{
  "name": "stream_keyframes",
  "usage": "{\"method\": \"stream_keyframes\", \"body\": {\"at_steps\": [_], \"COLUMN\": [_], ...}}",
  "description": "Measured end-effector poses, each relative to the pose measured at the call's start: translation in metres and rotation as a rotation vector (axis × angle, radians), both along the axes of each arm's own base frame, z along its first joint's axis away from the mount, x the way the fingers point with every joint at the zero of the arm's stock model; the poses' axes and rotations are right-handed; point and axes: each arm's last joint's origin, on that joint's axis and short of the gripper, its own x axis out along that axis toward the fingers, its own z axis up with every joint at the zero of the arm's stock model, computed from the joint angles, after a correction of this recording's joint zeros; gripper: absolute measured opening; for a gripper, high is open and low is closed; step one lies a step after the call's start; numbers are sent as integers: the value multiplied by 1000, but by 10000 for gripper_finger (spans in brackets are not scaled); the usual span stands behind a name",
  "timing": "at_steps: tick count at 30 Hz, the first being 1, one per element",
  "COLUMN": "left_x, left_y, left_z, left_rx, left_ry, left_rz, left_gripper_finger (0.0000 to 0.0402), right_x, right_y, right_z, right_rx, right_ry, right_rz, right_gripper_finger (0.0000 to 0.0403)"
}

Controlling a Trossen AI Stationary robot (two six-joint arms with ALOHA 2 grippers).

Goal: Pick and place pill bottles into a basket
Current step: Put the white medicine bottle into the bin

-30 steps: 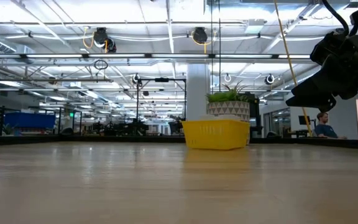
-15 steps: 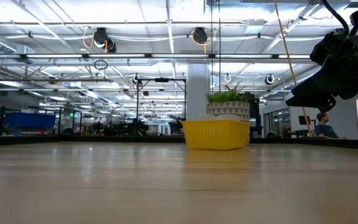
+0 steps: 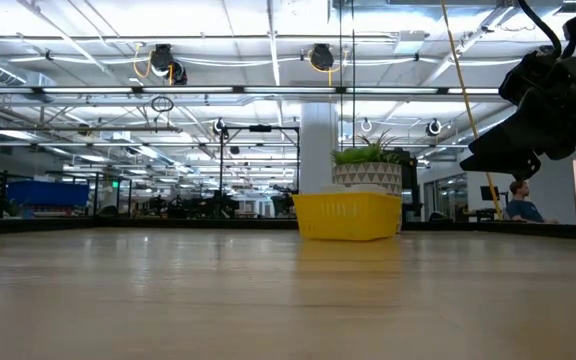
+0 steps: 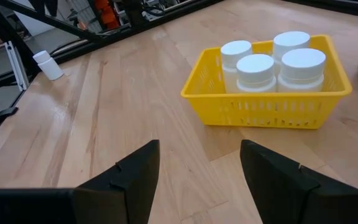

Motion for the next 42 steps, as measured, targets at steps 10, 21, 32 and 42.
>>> {"method": "stream_keyframes", "body": {"at_steps": [10, 21, 32, 42], "left_x": [-1, 11, 23, 25], "left_y": [-22, -40, -66, -69], "left_z": [2, -15, -40, -54], "left_rx": [-115, -3, -2, 24], "left_ry": [-112, -238, -211, -170], "left_rz": [-248, -313, -313, -292], "left_gripper_finger": [253, 253, 253, 253], "right_x": [0, 0, 0, 0], "right_y": [0, 0, 0, 0], "right_z": [0, 0, 0, 0], "right_rx": [0, 0, 0, 0], "right_ry": [0, 0, 0, 0], "right_rz": [0, 0, 0, 0], "right_gripper_finger": [215, 215, 215, 215]}}
